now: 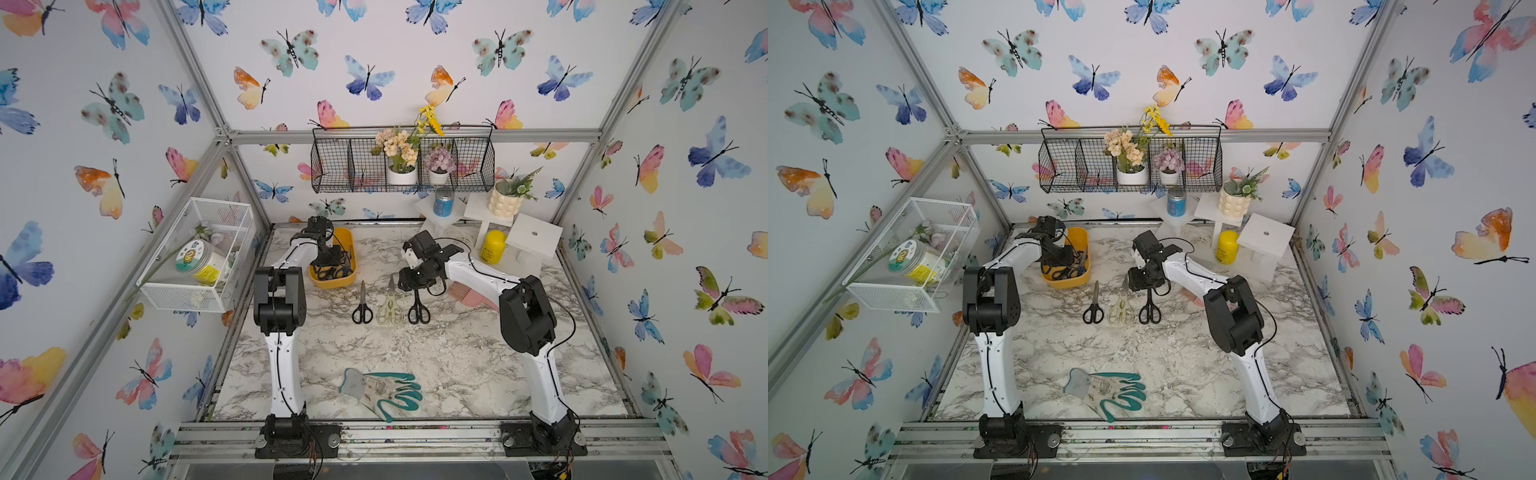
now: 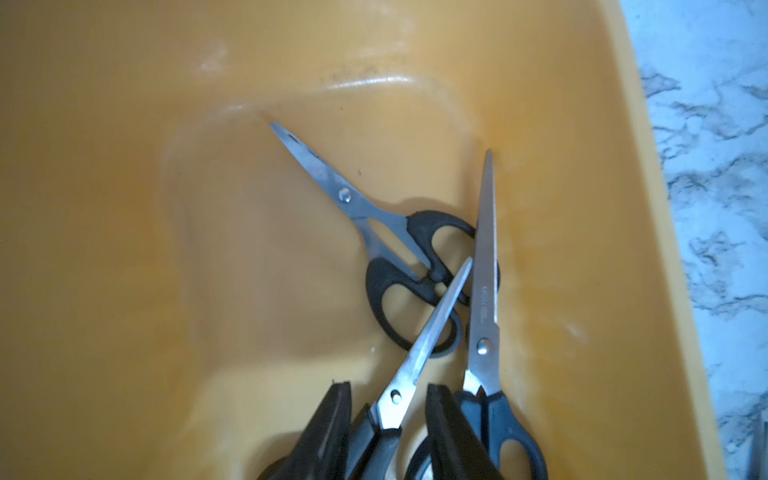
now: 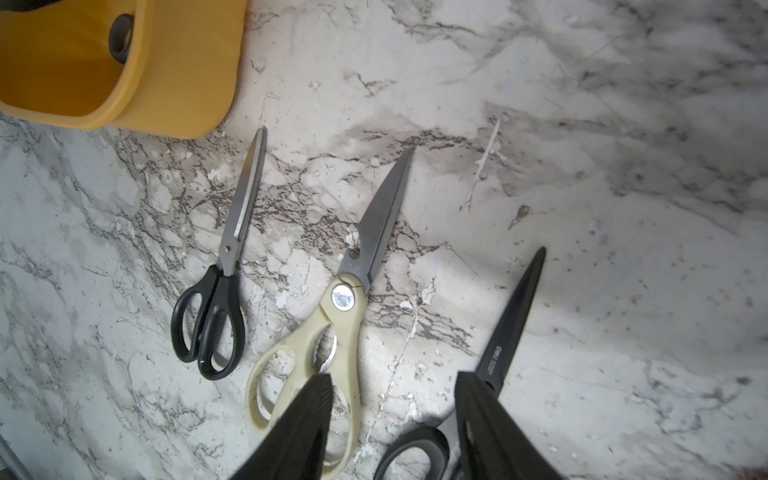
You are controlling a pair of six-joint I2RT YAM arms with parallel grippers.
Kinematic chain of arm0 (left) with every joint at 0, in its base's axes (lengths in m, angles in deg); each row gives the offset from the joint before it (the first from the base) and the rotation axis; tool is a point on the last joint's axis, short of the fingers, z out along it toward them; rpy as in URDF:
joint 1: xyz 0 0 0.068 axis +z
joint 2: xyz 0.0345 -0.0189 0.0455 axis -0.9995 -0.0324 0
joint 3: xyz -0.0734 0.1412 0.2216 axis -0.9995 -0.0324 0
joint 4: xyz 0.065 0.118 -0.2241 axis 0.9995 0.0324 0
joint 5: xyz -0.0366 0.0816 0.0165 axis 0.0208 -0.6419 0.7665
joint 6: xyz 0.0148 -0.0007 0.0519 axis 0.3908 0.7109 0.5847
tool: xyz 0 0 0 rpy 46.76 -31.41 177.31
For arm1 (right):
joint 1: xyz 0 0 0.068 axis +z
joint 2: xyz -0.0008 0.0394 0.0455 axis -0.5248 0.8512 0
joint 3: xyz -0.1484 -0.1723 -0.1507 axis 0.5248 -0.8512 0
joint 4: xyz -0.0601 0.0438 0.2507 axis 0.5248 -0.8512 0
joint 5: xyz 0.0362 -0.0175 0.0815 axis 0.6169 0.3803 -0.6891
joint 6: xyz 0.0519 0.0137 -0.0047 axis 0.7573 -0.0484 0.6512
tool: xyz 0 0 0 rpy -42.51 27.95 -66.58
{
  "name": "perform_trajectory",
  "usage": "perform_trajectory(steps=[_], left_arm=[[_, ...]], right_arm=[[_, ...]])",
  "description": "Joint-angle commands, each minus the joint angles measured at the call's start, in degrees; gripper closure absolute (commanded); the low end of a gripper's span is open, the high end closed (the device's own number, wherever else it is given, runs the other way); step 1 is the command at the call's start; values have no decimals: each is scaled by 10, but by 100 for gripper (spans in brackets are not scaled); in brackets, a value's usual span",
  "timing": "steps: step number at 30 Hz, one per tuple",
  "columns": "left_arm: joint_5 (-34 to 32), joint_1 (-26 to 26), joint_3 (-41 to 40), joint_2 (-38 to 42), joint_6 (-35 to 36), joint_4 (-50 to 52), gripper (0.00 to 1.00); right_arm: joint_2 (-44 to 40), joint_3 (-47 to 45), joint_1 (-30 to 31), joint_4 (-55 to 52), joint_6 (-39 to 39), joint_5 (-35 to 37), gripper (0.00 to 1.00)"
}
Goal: Take the scissors out of the storage box
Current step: Pick up the scissors from the storage box.
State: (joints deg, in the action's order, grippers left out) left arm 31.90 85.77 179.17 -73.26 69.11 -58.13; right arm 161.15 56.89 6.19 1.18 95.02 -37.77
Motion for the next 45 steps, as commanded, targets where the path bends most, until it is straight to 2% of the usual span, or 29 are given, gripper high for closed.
perform_trajectory(steps=[1, 9, 11, 16, 20, 28, 35, 40, 45], left_arm=[[5, -4, -15, -7, 20, 14, 63], [2, -12, -13, -55, 85, 17, 64], [2, -11, -6, -66, 95, 23, 68], [12, -11, 10, -87, 97, 45, 88], [5, -10, 10, -70, 79, 44, 94], [-1, -7, 31, 30, 13, 25, 97], [34, 3, 11, 105, -14, 22, 96], [51, 7, -35, 155, -34, 24, 97], [93, 7, -137, 261, -64, 24, 97]], right_arm=[[3, 1, 1, -1, 0, 11, 47], [10, 13, 1, -14, -9, 12, 47], [10, 14, 1, -17, -11, 14, 47], [11, 14, 1, -24, -15, 14, 47], [11, 14, 1, -25, -18, 11, 47], [13, 22, 1, -24, -23, 2, 47], [-1, 3, 1, -14, -27, -2, 47], [-9, -5, 1, -9, -30, -5, 47], [-11, -6, 1, -5, -35, -10, 47]])
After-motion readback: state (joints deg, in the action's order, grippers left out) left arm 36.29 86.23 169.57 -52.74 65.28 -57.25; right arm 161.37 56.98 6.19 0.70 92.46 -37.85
